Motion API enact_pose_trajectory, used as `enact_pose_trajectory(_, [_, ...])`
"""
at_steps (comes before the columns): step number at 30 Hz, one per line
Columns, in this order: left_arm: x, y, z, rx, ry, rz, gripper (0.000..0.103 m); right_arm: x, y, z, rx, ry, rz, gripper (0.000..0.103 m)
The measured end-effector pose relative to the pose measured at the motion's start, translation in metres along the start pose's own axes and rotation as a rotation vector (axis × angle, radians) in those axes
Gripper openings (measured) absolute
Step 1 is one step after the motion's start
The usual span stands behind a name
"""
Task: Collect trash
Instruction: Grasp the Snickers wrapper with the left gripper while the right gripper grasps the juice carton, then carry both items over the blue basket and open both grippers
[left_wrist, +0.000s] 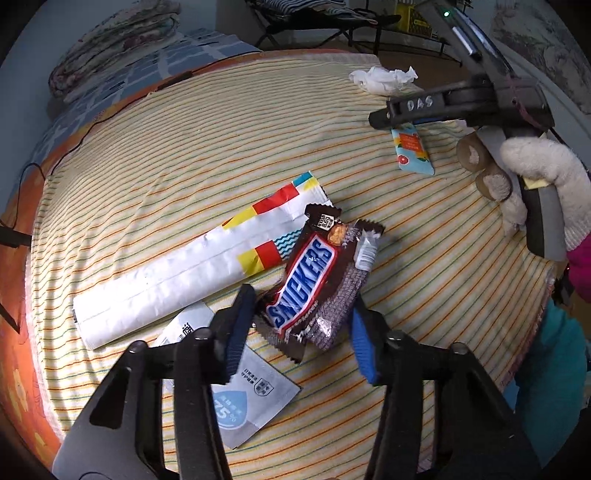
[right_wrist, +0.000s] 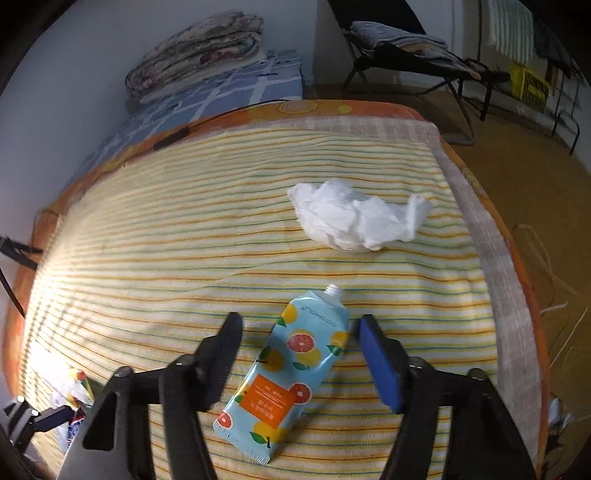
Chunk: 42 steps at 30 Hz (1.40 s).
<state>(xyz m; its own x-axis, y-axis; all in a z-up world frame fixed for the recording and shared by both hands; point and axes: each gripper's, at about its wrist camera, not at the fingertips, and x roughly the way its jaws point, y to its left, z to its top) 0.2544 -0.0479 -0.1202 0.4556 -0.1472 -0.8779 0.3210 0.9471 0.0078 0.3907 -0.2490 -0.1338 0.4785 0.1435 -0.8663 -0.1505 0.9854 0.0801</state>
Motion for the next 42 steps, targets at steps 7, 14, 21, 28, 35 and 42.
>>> enact_pose_trajectory(7, [-0.002,-0.002,0.001,-0.007,-0.007,-0.016,0.016,-0.005,0.005,-0.004,-0.051,-0.014,-0.010,0.042])
enact_pose_trajectory(14, [-0.004,-0.006,0.000,-0.018,-0.022,-0.037,0.007,-0.018,0.000,-0.010,-0.040,-0.043,0.035,0.040])
enact_pose_trajectory(21, [-0.015,-0.007,-0.003,-0.031,-0.043,-0.048,0.006,-0.042,-0.001,-0.014,-0.038,-0.093,0.075,0.040])
enact_pose_trajectory(28, [-0.030,-0.008,-0.006,-0.041,-0.073,-0.041,0.006,-0.070,0.001,-0.019,-0.050,-0.152,0.110,0.039])
enact_pose_trajectory(35, [-0.053,-0.006,-0.011,-0.064,-0.106,-0.049,0.006,-0.095,0.006,-0.026,-0.071,-0.196,0.138,0.039])
enact_pose_trajectory(42, [-0.081,-0.007,-0.027,-0.069,-0.137,-0.051,0.006,-0.129,0.017,-0.043,-0.100,-0.225,0.172,0.039])
